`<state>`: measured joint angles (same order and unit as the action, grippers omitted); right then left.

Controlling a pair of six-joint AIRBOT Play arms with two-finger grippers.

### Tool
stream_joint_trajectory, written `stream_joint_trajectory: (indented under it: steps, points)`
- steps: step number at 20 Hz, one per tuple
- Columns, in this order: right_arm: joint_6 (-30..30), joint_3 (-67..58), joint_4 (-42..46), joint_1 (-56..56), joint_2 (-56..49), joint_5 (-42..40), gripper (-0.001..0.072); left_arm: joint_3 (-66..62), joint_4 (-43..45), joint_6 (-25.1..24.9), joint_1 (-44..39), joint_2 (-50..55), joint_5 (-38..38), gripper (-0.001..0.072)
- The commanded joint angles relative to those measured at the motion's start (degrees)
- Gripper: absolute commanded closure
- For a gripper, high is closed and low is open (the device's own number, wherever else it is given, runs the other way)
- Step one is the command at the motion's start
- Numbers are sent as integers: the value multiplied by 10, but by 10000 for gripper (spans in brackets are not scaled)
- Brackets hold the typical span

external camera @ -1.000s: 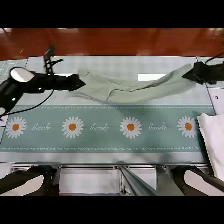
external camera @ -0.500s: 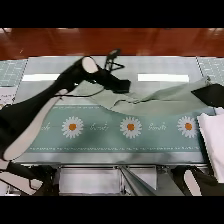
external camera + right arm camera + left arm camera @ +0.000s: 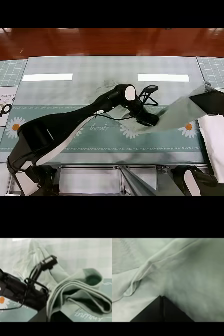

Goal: Fold the shirts.

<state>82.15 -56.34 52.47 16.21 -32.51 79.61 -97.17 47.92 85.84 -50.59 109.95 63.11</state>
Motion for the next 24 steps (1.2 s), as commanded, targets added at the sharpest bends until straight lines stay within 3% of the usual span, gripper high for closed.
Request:
stream_joint_trajectory:
  steps: [1, 6, 10, 14, 19, 24]
  points:
    - [-14, 0, -33, -4, -25, -3, 690, -2, -9, -29, 9, -9, 21, 691]
    - [-89, 0, -203, -19, -120, -55, 690, 66, 38, -27, 186, -119, 64, 691]
    - [-106, -15, -215, -200, -239, -177, 690, 232, 38, -59, 351, -294, 43, 691]
    - [-116, -106, -223, -336, -417, -264, 690, 360, 38, -73, 465, -445, 24, 691]
    - [-114, -249, -224, -389, -600, -275, 690, 434, 38, -72, 513, -544, 19, 691]
    - [-103, -304, -223, -399, -671, -311, 690, 447, 36, -72, 498, -548, 10, 691]
